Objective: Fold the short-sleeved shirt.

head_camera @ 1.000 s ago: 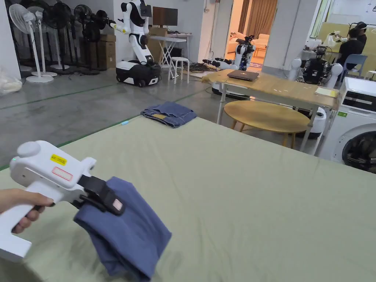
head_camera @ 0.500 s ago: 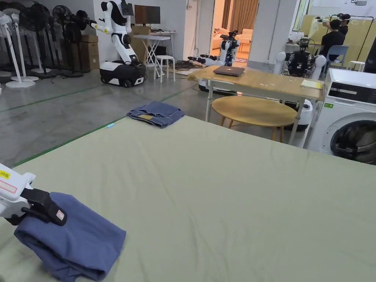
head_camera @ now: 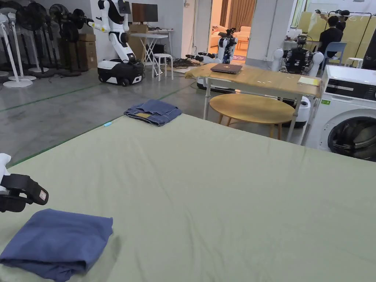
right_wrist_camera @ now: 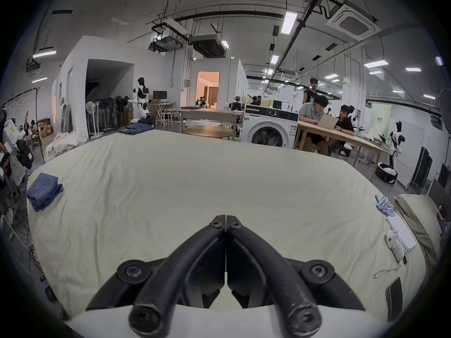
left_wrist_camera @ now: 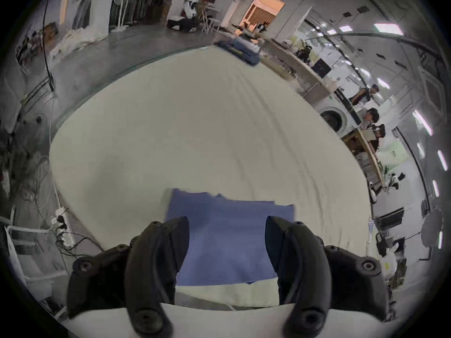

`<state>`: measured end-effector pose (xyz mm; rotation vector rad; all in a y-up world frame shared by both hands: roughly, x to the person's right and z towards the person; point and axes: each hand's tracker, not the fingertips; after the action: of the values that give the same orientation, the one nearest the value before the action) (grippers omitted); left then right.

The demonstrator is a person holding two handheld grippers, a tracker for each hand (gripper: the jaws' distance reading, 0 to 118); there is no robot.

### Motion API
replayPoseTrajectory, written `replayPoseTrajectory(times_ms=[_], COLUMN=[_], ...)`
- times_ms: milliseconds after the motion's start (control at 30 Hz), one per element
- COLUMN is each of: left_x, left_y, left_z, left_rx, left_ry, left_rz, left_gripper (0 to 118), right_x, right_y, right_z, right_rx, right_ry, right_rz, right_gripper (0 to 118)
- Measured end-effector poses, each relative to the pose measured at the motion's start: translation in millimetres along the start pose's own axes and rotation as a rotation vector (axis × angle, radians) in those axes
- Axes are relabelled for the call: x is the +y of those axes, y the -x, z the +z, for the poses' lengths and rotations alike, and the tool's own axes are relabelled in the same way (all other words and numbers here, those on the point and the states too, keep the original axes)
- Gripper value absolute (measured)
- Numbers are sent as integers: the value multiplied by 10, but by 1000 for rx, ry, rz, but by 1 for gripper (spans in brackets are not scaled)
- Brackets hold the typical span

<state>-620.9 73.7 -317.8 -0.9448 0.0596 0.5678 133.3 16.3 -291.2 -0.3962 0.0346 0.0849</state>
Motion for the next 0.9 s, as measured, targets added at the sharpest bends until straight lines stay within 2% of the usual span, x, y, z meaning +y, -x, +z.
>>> replayPoseTrajectory(times_ms=[233, 333, 500, 667, 767, 833, 900], left_x=[-600, -926, -1419, -1896, -2043, -2166, -2275], left_y=[-823, -1295, -2156, -3025, -3366, -3591, -3748], left_z=[-450, -667, -902, -1022, -1113, -1120, -1117], left_rx=[-184, -312, -283, -215, -174, -138, -114], left_ry=[-55, -134, -289, -471, -550, -594, -628], left_rz=[-129, -149, -280, -437, -530, -583, -636], left_gripper=[65, 65, 64, 47, 28, 26, 17], right_x=[12, 27, 80, 156, 220, 258, 285], right_y=[-71, -112, -183, -240, -250, -237, -237], right_z=[12, 12, 20, 46, 87, 109, 141], right_rx=[-8, -14, -43, -69, -84, -94, -106], right_ry=[-8, -12, -27, -60, -98, -117, -143], right_rz=[-35, -47, -71, -105, -116, -106, -107], right_gripper=[0, 0, 0, 0, 0, 0, 0])
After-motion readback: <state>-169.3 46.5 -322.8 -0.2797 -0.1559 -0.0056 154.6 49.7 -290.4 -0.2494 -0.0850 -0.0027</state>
